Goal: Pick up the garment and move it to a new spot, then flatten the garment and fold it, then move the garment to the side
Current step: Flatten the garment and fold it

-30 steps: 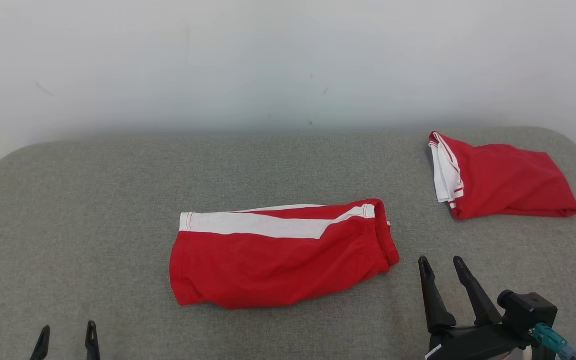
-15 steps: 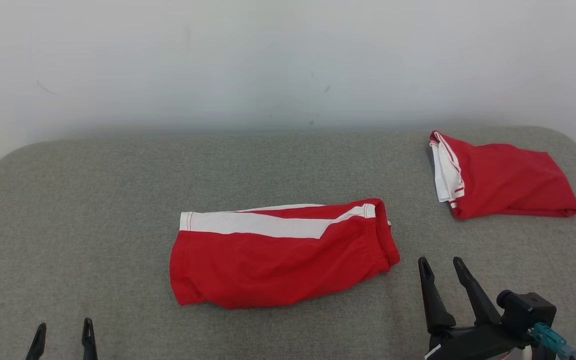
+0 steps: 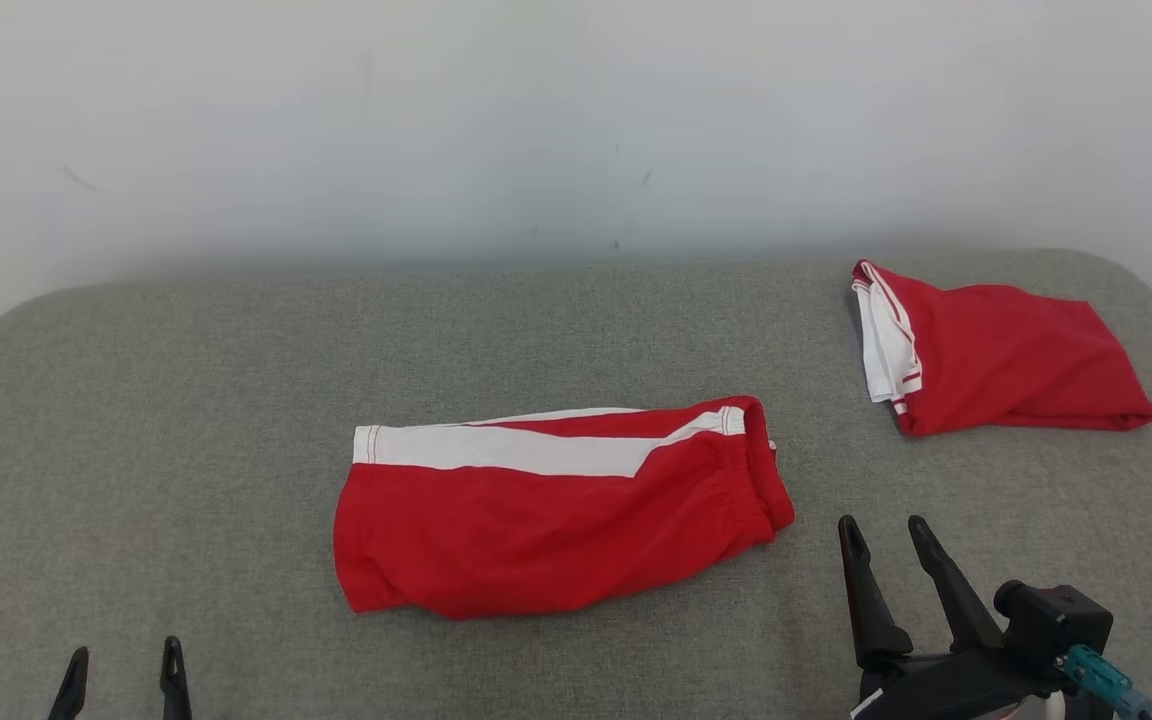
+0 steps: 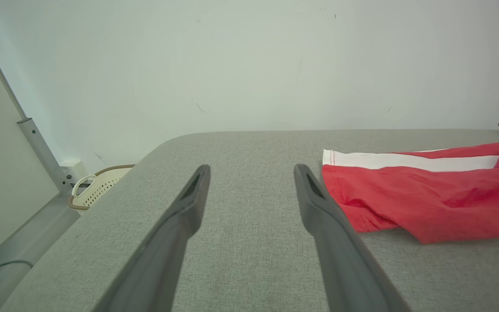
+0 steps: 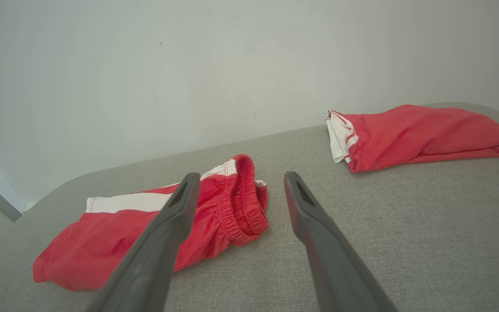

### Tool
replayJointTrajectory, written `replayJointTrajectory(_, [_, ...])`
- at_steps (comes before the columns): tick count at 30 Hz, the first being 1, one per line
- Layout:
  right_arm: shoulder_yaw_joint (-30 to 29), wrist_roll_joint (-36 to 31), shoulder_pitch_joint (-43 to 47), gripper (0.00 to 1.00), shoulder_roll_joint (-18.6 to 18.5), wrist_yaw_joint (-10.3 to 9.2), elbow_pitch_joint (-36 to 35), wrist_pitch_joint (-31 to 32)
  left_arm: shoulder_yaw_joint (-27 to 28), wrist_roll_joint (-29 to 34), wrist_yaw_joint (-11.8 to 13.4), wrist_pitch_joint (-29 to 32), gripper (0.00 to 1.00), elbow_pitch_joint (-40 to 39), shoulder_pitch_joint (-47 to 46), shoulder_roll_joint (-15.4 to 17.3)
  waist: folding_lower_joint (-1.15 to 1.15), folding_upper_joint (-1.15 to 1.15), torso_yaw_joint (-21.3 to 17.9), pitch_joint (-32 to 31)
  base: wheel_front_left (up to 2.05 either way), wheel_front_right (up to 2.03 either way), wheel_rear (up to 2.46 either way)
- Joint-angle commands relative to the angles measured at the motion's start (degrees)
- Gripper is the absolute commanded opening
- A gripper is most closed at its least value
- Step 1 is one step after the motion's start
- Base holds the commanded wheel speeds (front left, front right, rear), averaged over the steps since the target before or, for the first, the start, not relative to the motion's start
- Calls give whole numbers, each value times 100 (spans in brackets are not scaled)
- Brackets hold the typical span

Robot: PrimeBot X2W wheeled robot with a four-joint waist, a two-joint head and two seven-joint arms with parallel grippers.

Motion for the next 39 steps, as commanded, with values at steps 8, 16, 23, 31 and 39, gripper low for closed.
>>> replayJointTrajectory(8, [-40,-51,-20,100,-2,-1,24,12,1,-86,35,-26,100,-14,90,42,0,0,-17,5,0,0,0])
replayJointTrajectory(16, [45,-128,-242,100,-138,-1,93,139,-48,-92,33,-29,100,17,51,7,0,0,8,19,0,0,0])
replayJointTrajectory(23, [141,-168,-921,100,-291,-1,621,279,-164,-94,-40,-33,100,92,-71,-32,0,0,136,80,0,0,0])
replayJointTrajectory(31, [206,-222,-2025,100,-390,-1,1849,413,-287,-79,-114,-39,100,152,-244,-83,0,0,391,313,0,0,0])
replayJointTrajectory(39, [139,-241,-2974,100,-362,-1,3344,375,-352,-89,-199,-47,100,239,-428,-114,0,0,636,555,0,0,0])
